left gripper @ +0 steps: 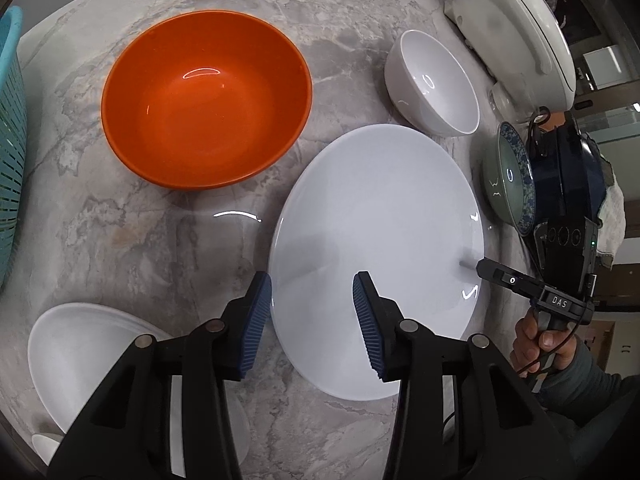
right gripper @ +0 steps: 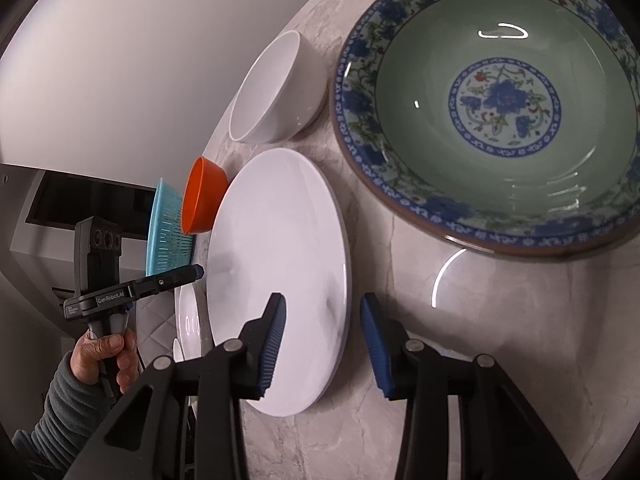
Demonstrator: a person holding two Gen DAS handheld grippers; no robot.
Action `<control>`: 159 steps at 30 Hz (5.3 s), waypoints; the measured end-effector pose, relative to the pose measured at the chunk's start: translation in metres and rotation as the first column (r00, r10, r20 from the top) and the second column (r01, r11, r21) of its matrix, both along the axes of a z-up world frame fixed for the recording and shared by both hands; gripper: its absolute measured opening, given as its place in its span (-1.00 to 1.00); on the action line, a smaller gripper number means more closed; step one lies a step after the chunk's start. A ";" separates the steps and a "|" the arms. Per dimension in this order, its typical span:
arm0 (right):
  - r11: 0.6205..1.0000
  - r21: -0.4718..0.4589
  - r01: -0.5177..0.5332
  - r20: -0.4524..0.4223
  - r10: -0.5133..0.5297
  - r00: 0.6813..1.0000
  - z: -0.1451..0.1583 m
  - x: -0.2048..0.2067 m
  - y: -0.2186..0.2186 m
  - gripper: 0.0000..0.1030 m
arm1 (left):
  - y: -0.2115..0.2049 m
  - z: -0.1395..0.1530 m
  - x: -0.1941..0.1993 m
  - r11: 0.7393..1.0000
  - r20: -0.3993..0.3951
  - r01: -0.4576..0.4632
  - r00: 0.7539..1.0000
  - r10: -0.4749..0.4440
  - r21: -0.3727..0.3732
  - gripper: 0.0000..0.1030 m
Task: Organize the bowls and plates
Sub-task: 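Close the left gripper on the large plate rim while the right gripper grips it too, then lift the large plate with both grippers, carry it and lower it onto the table, then open both grippers and move them to the medium white plate by the colander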
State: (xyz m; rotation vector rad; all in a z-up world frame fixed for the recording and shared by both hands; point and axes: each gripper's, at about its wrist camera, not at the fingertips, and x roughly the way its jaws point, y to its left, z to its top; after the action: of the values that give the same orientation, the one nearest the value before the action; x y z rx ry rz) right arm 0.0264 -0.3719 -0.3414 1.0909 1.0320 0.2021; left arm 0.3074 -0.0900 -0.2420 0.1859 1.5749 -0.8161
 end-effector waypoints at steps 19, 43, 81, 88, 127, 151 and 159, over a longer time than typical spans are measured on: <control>1.000 0.023 -0.002 -0.012 0.003 1.000 -0.006 0.011 0.003 -0.48 | -0.007 -0.028 -0.001 0.998 -0.068 0.051 0.997 -0.048 0.039 -0.23; 1.000 0.008 0.015 -0.037 -0.015 0.999 -0.009 0.015 -0.009 -0.77 | 0.001 -0.032 -0.018 0.998 -0.017 -0.004 1.000 0.005 0.061 -0.61; 0.907 -0.111 -0.407 -0.019 0.407 0.913 0.036 -0.042 0.138 -0.72 | 0.208 0.008 -0.318 0.926 0.015 -0.374 0.927 0.374 0.058 -0.57; 0.872 -0.142 -0.468 -0.019 0.470 0.882 0.032 -0.044 0.175 -0.73 | 0.243 -0.001 -0.332 0.906 0.039 -0.417 0.909 0.416 0.067 -0.54; 0.910 -0.216 -0.355 0.077 0.378 0.923 0.055 -0.072 0.134 0.57 | 0.286 0.039 -0.352 0.727 0.034 -0.648 0.741 0.671 -0.228 0.78; 0.908 -0.137 -0.396 0.387 0.417 0.822 0.140 0.069 0.132 0.78 | 0.290 0.140 -0.237 0.708 0.332 -0.683 0.635 0.697 -0.179 0.91; 0.916 -0.096 -0.389 0.331 0.398 0.855 0.132 0.107 0.142 0.79 | 0.320 0.157 -0.139 0.790 0.336 -0.593 0.721 0.606 -0.154 0.91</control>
State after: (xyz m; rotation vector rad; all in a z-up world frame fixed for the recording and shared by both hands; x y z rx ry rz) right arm 0.1333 -0.2297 -0.2092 0.7716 0.9246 0.6886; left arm 0.1688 0.2304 -0.0851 -0.1939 1.1455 -0.2640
